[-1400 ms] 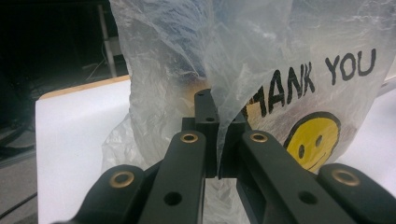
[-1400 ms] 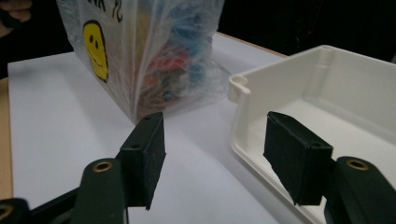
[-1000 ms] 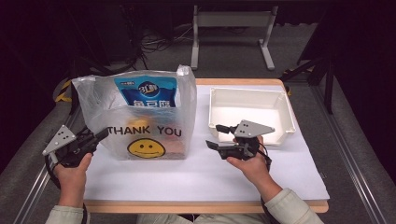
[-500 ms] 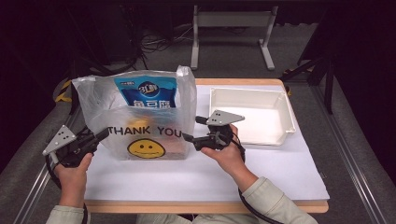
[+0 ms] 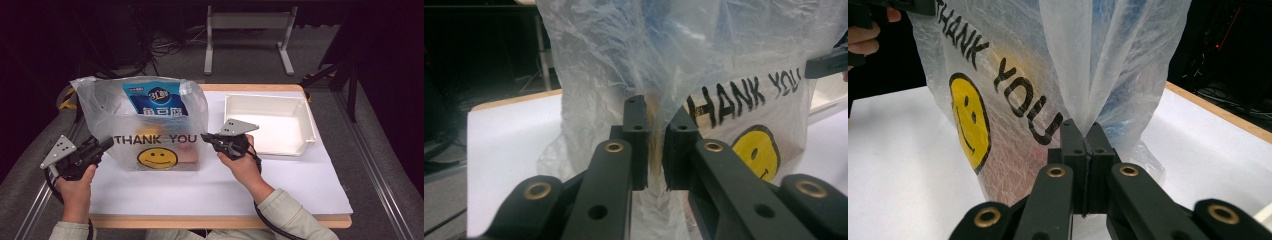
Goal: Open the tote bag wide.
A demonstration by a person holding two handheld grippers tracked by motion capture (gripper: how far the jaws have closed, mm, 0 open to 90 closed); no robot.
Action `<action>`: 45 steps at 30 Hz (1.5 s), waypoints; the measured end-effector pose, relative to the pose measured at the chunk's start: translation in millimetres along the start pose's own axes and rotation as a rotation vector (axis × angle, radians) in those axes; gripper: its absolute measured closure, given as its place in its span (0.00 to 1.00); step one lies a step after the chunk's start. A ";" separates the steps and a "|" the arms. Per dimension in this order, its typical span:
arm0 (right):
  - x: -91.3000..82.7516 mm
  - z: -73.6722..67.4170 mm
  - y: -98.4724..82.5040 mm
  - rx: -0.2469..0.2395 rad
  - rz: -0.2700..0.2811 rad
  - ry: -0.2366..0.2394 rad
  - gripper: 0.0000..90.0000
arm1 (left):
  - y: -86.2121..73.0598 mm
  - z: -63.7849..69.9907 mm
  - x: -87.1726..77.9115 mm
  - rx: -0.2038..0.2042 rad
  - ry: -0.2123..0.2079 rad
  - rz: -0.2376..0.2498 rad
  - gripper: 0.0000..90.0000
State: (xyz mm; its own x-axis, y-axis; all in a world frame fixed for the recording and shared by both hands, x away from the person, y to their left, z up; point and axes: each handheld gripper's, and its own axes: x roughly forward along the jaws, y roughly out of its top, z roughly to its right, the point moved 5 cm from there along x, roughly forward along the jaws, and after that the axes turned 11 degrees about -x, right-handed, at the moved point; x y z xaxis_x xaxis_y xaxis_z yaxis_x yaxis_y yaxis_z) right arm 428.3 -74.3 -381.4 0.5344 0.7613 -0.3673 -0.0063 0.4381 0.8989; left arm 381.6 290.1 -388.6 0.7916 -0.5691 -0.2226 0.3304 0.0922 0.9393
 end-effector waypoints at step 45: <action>33.8 -15.0 -68.8 0.066 -0.185 0.114 1.00 | -56.1 -32.8 34.9 -0.098 0.031 -0.419 1.00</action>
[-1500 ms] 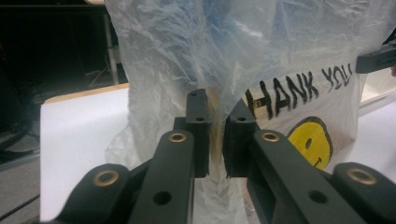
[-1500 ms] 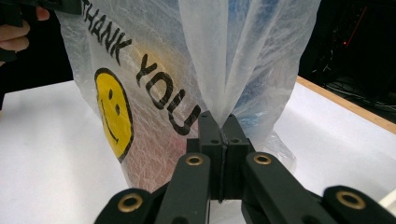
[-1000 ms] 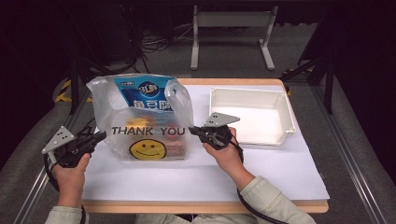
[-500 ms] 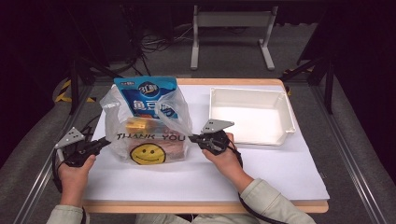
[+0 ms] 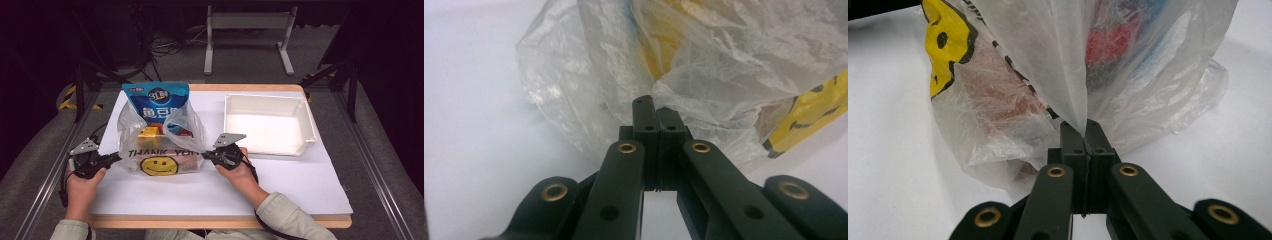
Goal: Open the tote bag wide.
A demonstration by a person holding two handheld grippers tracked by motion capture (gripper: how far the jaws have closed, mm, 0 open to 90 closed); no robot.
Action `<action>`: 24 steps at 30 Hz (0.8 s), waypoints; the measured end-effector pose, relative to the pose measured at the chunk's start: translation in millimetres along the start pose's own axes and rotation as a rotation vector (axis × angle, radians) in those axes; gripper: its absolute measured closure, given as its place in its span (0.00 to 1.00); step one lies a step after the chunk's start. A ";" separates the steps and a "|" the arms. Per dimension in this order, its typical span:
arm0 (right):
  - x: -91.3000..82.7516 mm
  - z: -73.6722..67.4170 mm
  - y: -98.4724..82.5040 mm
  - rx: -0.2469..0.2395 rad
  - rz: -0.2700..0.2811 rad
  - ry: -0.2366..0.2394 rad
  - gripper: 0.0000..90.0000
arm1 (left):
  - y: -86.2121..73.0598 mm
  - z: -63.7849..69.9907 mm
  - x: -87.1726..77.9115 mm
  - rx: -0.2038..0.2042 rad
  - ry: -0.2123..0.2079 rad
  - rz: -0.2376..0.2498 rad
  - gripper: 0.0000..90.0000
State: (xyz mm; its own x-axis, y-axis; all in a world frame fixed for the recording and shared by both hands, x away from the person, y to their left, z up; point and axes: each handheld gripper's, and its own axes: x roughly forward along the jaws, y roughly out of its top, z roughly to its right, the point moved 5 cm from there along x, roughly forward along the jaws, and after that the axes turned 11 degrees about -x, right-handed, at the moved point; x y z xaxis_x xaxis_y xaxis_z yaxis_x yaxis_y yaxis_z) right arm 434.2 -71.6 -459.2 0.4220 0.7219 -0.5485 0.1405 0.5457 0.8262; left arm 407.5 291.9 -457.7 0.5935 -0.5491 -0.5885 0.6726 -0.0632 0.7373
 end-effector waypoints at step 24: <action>-12.6 -4.2 2.2 -0.018 -0.003 -0.006 1.00 | 35.8 66.0 -51.2 0.225 0.164 0.413 0.42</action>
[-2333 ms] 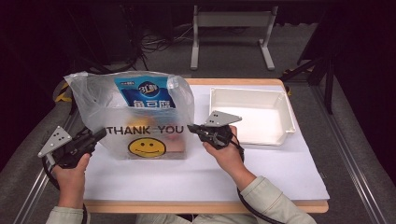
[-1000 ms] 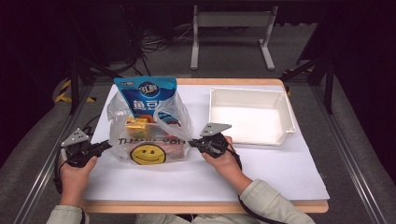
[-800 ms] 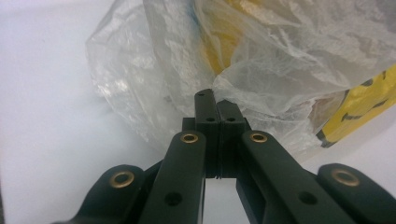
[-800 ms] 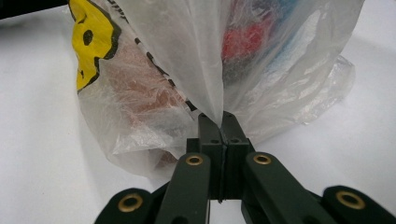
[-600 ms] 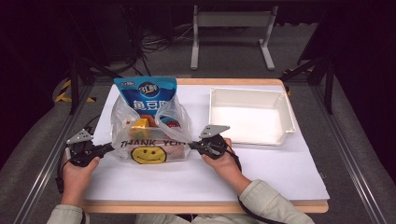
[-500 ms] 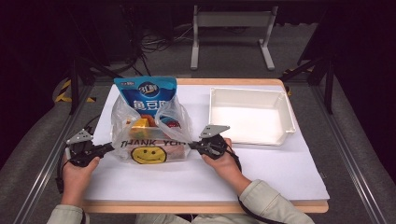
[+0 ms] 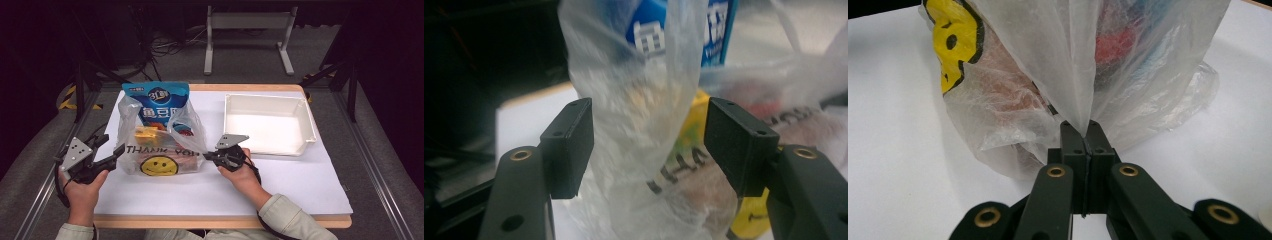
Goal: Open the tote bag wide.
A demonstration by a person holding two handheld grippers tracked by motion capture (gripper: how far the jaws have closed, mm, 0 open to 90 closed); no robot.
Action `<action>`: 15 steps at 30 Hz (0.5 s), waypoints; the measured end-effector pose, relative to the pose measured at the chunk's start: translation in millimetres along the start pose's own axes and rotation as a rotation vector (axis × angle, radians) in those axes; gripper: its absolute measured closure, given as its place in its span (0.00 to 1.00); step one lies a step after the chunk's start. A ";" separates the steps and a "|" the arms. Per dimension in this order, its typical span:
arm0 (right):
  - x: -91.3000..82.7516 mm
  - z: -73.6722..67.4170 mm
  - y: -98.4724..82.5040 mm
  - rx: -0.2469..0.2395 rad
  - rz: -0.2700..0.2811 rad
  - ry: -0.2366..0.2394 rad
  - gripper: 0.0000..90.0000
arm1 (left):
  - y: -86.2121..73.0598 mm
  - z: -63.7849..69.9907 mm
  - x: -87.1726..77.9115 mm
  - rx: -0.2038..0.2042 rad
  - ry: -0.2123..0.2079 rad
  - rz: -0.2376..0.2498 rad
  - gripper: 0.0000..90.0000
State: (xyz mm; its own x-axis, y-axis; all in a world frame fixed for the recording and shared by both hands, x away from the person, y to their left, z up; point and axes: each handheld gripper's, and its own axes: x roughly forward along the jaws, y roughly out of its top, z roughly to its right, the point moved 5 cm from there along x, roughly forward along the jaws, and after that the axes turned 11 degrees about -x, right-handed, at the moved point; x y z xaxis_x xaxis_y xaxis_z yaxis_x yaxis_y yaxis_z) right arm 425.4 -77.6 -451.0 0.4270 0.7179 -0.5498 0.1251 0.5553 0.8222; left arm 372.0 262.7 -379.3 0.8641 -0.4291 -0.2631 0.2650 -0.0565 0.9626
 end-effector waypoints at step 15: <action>-5.1 -0.5 1.3 -0.004 0.008 -0.003 1.00 | -7.8 -9.4 12.3 -0.001 -0.023 -0.068 1.00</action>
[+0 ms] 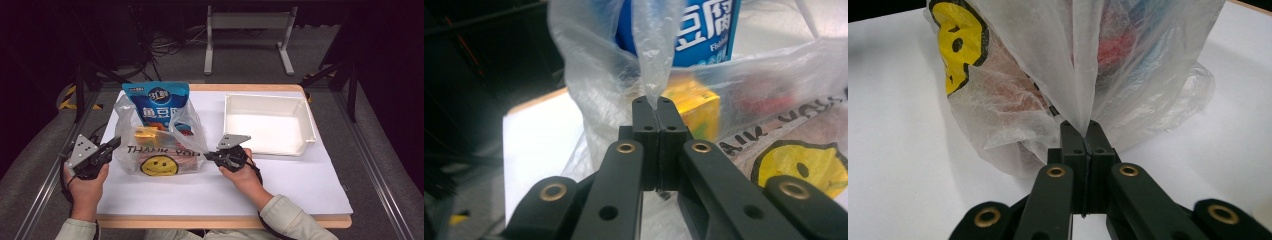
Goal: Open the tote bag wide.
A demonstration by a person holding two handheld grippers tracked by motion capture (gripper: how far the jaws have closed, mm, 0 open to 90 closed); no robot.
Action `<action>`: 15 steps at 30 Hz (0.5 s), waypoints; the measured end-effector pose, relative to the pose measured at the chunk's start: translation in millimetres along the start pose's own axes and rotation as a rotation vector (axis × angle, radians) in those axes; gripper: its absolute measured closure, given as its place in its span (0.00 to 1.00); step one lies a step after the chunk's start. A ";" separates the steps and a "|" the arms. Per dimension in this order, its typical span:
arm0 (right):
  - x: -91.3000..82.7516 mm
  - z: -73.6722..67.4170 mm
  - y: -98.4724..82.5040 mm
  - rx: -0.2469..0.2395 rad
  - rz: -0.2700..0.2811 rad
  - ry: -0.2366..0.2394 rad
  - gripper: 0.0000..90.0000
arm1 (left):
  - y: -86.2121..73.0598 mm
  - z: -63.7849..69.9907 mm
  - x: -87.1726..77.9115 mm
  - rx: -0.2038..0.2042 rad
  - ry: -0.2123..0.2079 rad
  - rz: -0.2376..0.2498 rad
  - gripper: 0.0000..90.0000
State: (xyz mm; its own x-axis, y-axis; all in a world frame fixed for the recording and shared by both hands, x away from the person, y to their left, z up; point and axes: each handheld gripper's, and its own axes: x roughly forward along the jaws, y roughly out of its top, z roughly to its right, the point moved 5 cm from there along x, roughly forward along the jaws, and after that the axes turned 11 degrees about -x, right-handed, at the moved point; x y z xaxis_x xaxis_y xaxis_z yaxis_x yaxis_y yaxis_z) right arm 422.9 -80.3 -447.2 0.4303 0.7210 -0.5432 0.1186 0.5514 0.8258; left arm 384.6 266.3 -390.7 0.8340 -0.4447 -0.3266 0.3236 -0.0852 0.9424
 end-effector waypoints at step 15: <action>-18.7 -9.7 -3.8 -0.017 -0.002 0.039 1.00 | -21.9 -12.2 -28.3 -0.103 -0.034 -0.098 1.00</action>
State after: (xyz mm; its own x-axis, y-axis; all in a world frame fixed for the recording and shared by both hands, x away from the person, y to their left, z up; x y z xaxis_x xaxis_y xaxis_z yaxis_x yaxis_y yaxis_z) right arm 405.8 -91.8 -441.7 0.3943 0.7355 -0.5510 0.1037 0.5601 0.8219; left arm 359.4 291.6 -403.0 0.7814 -0.4687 -0.4120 0.4478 -0.0387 0.8933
